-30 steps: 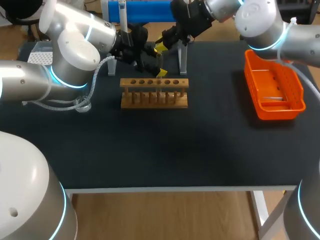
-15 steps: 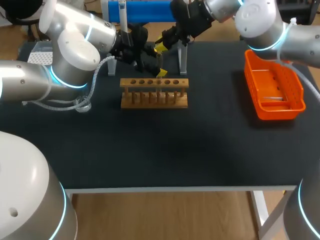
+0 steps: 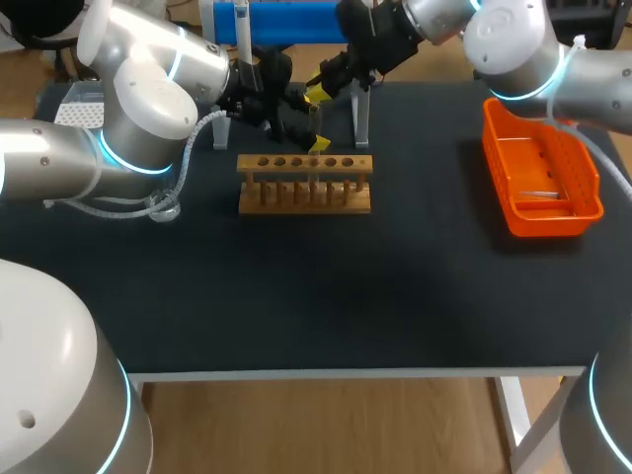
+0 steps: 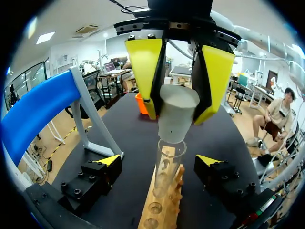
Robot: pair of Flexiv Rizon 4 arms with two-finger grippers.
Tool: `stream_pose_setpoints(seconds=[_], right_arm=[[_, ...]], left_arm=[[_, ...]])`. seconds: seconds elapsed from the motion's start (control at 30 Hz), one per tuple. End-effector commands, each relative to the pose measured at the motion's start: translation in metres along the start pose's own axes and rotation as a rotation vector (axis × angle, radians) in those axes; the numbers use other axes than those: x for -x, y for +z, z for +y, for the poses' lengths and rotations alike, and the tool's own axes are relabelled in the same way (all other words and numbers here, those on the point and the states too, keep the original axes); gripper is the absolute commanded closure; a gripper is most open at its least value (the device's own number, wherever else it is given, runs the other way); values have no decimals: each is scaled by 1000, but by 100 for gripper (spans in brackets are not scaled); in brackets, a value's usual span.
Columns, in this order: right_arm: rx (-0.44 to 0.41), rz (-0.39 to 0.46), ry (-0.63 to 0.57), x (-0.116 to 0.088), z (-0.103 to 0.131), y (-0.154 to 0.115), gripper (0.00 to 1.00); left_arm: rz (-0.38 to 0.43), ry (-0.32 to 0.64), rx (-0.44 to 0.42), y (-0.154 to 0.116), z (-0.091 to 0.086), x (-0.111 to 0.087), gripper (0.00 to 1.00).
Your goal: Invert the test tube, pick up the pipette, mount the tip to pipette, aspirate from beaker and dispense into the tube, eject the tip, return the pipette, and cap with the stopper.
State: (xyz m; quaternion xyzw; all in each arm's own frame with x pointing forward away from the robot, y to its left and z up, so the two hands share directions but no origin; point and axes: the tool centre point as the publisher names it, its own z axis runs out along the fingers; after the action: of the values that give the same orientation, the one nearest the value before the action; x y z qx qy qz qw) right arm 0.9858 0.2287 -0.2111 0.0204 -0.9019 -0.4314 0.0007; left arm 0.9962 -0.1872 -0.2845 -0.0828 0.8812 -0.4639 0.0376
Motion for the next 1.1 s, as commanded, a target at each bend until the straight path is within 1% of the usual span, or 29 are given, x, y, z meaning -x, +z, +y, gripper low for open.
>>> stream_pose_setpoints(seconds=[0.03, 0.4, 1.1], right_arm=[[-5, 3, 1, 0, 0, -1, 100], [-10, -14, 18, 2, -3, 3, 100], [-12, 0, 37, -5, -16, 11, 100]], left_arm=[[1, 0, 2, 0, 0, 1, 0], [1, 0, 2, 0, 0, 1, 0], [1, 0, 2, 0, 0, 1, 0]])
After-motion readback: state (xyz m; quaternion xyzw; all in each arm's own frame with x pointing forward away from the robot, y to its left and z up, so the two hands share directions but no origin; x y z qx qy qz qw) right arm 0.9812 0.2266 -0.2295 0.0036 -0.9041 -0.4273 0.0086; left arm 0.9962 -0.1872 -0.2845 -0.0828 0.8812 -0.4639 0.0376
